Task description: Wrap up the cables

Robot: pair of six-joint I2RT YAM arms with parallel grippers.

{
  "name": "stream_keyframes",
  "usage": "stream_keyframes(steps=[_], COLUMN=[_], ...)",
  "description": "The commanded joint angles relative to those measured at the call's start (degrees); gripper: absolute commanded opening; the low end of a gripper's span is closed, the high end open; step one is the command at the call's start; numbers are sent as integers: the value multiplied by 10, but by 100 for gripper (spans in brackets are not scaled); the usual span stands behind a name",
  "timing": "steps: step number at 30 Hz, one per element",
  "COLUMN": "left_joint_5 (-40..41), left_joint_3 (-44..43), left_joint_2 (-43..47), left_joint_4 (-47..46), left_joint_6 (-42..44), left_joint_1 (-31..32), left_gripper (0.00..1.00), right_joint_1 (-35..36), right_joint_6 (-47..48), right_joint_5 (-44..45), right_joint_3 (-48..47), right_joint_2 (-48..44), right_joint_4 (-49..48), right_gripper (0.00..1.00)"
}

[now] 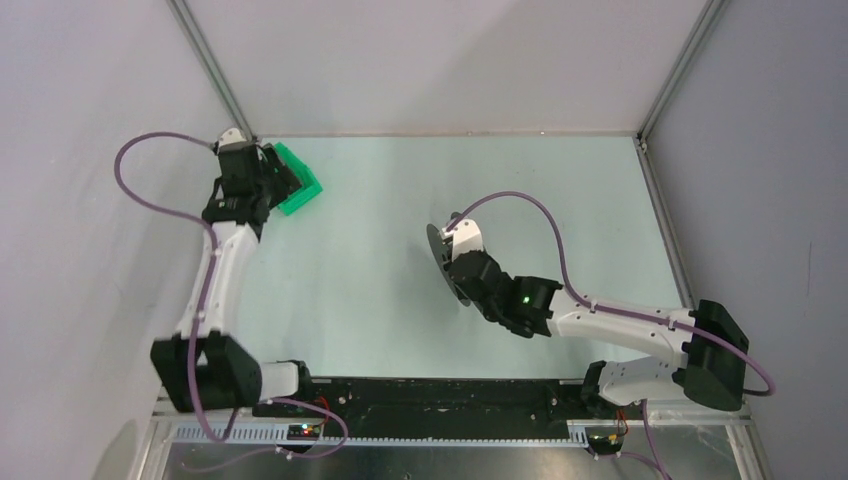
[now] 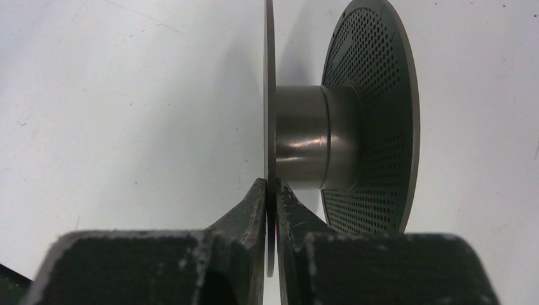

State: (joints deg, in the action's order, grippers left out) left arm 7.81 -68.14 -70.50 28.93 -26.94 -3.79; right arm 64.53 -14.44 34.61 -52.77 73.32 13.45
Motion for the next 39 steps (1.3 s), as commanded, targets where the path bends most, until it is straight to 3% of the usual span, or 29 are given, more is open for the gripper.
stream_keyframes(steps=[1,14,18,28,39], left_joint_5=[-19,-31,-50,-30,-18], left_joint_3=[-58,-189,-242,-290,-276], left_joint_2=[-97,-405,-479,-532,-547], left_joint_4=[-71,-272,-286,-321,-323], left_joint_6=[-52,-202,-218,-232,-252], left_joint_1=[-28,-68,-84,-96,-106], left_gripper=[73,59,58,52,47], right_joint_1=[1,-13,-25,-53,-70], right_joint_6=[-4,3,-5,-9,-9], right_joint_5=[23,-53,-69,-99,-111], right_joint_3=[-15,9,20,25,31], right_joint_2=[2,-7,-7,-12,-29], right_joint_4=[28,-17,-29,-29,-32], right_gripper=[12,13,13,13,13])
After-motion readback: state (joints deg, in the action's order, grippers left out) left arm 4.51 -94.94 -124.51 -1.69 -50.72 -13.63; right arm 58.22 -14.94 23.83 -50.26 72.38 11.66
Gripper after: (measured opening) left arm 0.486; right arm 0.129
